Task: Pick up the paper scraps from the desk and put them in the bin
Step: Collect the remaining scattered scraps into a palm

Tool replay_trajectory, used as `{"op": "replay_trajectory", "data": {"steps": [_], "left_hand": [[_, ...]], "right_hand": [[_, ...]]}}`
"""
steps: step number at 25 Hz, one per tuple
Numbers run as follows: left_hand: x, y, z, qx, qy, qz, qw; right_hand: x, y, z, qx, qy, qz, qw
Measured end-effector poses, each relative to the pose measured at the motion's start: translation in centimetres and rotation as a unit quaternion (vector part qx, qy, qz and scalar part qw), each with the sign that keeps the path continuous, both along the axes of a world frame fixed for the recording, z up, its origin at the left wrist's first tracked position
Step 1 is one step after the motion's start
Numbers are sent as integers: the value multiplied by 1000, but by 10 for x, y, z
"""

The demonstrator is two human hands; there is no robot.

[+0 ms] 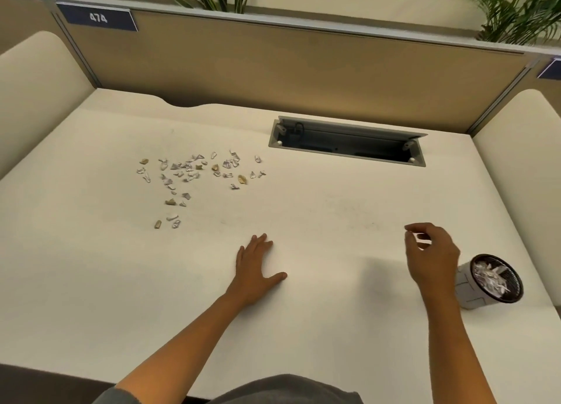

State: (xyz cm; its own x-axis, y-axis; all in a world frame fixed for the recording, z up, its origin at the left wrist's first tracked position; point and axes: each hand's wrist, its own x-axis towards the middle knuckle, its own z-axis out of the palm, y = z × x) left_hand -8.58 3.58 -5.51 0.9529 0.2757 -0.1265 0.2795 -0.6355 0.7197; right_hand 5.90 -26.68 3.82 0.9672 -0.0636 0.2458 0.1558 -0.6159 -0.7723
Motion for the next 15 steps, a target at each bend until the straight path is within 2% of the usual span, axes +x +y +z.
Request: {"op": "replay_trajectory", "data": {"steps": [4, 8, 11, 13, 15], "left_hand": [[-1, 39, 7, -28, -84, 63, 994], [5, 94, 19, 60, -131, 194, 970], [14, 132, 19, 109, -49, 320, 940], [20, 149, 15, 66, 36, 375, 924], [24, 159, 9, 38, 66, 387, 919]], "right_hand": [[-5, 65, -12, 35, 35, 73, 996], [-13, 119, -21, 45, 69, 149, 985], [-14, 150, -24, 40, 95, 186, 977], [-13, 165, -26, 32, 107, 201, 973], [-13, 176, -28, 29, 115, 211, 970]]}}
